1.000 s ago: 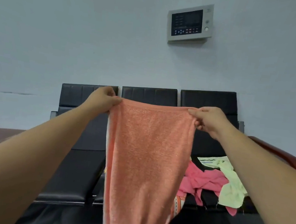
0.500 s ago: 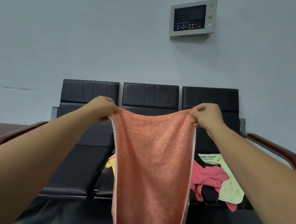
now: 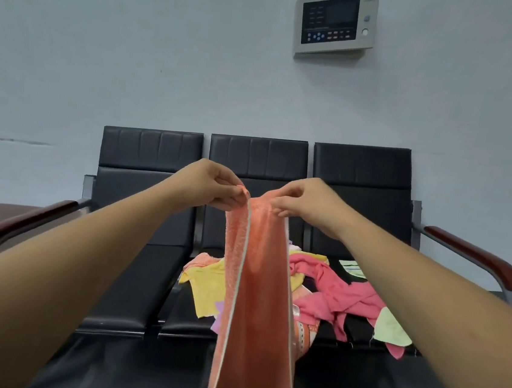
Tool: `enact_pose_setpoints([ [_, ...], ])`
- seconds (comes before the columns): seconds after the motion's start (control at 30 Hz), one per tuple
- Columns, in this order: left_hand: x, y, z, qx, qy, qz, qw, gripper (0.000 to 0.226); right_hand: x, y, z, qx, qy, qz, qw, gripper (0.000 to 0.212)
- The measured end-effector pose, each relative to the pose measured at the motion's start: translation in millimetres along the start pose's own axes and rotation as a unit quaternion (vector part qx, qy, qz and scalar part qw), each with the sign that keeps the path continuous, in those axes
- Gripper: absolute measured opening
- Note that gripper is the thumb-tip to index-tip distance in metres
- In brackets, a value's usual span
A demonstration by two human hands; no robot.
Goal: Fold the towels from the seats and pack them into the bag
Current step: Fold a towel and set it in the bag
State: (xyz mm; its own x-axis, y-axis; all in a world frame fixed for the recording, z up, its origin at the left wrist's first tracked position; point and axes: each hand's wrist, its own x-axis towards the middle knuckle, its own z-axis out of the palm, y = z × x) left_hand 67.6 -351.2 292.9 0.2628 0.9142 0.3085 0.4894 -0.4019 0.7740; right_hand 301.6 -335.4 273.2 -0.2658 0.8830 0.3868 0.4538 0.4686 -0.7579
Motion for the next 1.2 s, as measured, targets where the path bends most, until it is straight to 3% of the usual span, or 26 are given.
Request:
enact_pose_setpoints([
  [0.1, 0.4, 5.1, 7.0, 0.028, 0.004, 0.011, 1.0, 0.012, -3.4, -9.2, 16.9, -0.074, -0.029, -0.022, 0.997, 0.034],
  [0.27, 5.4, 10.6, 11.6, 0.071, 0.003, 0.013, 0.997, 0.013, 2.1, -16.5, 30.1, -0.124, 0.017, -0.048, 0.991, 0.022],
  [0.4, 4.3, 2.4, 10.9, 0.066, -0.031, -0.016, 0.997, 0.014, 3.6, -17.0, 23.5, 0.022, 0.039, 0.001, 0.999, 0.015],
  [0.53, -0.9, -30.3, 15.2, 0.188, -0.132, -0.073, 0.97, 0.012, 6.8, -9.2, 3.5, 0.175, 0.089, 0.048, 0.979, 0.016],
  [0.73, 0.5, -40.0, 6.6, 0.007, -0.075, -0.072, 0.995, 0.025, 8.5, 24.2, -13.0, 0.197, 0.121, 0.155, 0.961, 0.013],
  [0.87, 9.9, -15.6, 2.7, -0.014, -0.01, -0.04, 0.999, 0.024, 12.9, 24.9, -14.4, 0.27, 0.122, 0.121, 0.948, 0.015],
  [1.03, 21.9, 1.9, -13.9, -0.093, 0.034, 0.014, 0.995, 0.011, 19.4, 12.6, -33.5, 0.498, 0.109, 0.088, 0.856, 0.014],
  [1.13, 25.5, -3.1, -12.4, 0.012, 0.058, -0.005, 0.998, 0.006, 18.9, 19.2, -25.4, 0.412, 0.11, 0.111, 0.898, 0.021],
  [1.2, 27.5, -6.6, -10.1, 0.019, 0.084, -0.003, 0.996, 0.008, 19.6, 24.4, -21.2, 0.384, 0.131, 0.119, 0.906, 0.024],
])
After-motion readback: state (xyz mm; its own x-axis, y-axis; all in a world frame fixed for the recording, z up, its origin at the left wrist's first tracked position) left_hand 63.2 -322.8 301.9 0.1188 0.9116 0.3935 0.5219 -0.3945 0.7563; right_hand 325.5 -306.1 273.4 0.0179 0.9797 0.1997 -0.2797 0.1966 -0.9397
